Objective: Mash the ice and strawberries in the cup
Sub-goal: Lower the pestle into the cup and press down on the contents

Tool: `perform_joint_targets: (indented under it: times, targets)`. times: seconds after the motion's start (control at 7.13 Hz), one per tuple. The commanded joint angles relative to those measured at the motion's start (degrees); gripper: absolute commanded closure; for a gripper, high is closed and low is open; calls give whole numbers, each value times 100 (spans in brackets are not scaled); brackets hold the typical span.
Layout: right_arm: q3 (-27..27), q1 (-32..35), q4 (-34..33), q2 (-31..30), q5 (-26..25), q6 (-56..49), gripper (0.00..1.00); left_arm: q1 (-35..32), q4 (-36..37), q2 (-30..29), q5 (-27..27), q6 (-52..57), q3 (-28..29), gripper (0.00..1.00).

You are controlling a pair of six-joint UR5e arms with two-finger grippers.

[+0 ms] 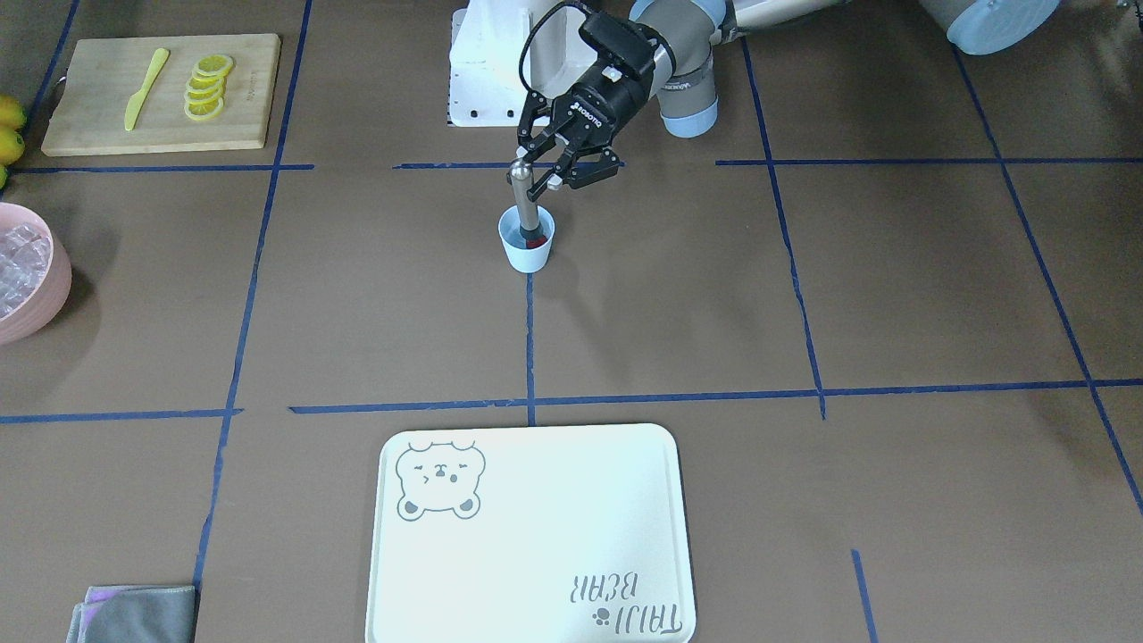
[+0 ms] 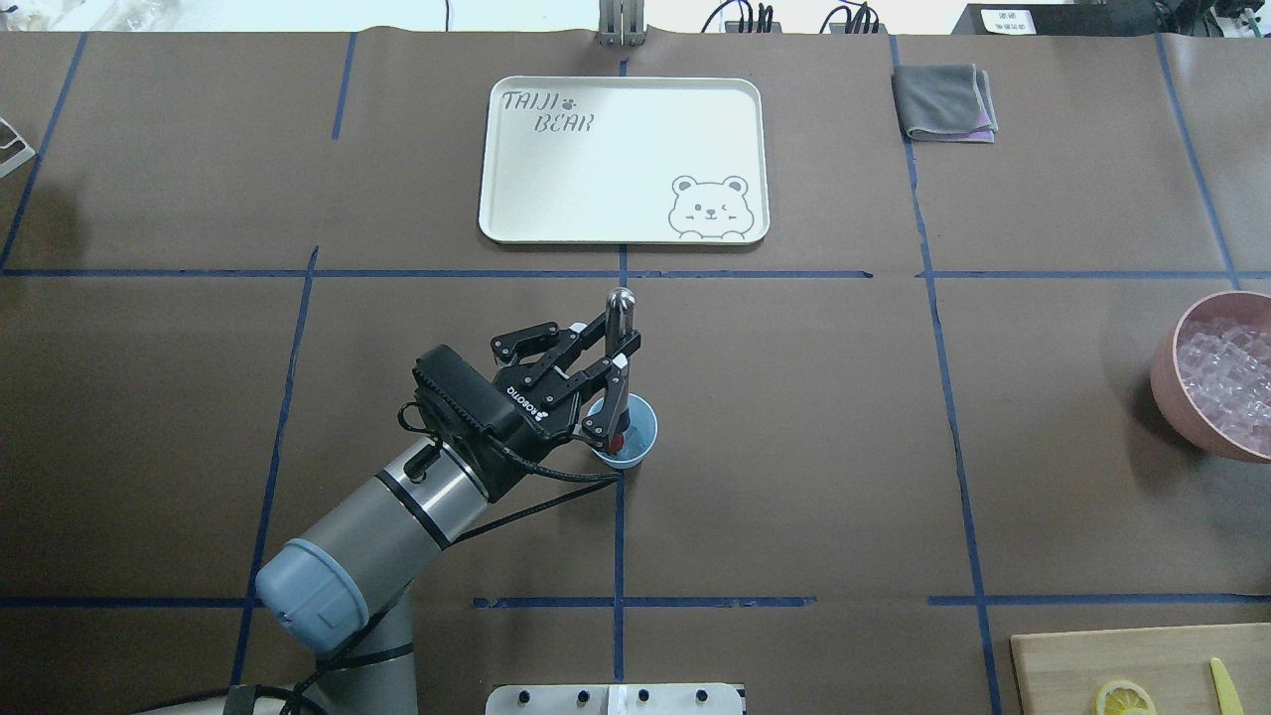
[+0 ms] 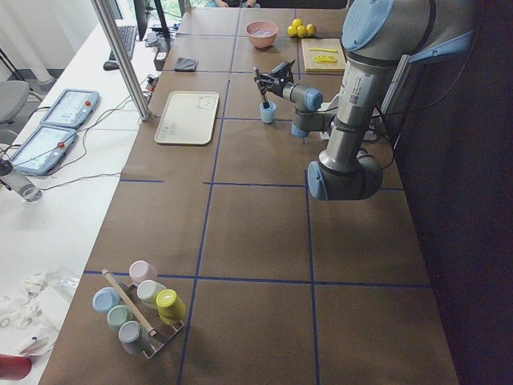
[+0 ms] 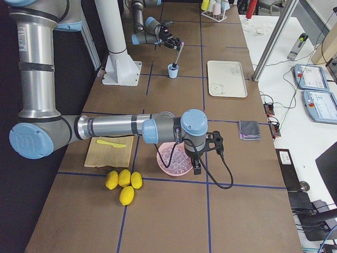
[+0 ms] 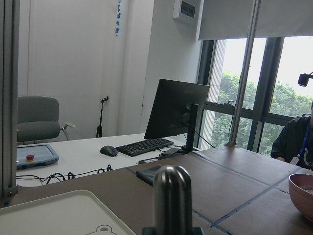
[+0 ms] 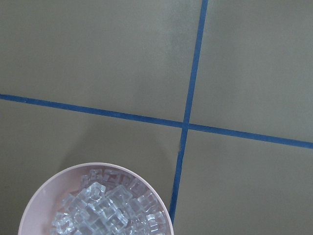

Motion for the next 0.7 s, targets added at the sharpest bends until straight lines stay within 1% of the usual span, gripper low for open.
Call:
perform_joint_targets:
  times: [0.0, 0.14, 0.56]
  targets:
    - [-6, 0, -1, 0, 0, 8, 1, 18, 18, -16, 7, -216, 100, 100]
    - [-6, 0, -1, 0, 0, 8, 1, 26, 9, -16, 7, -262, 205, 100]
    - [-6, 0, -1, -17, 0, -1, 1, 44, 9, -43, 76, -262, 250, 100]
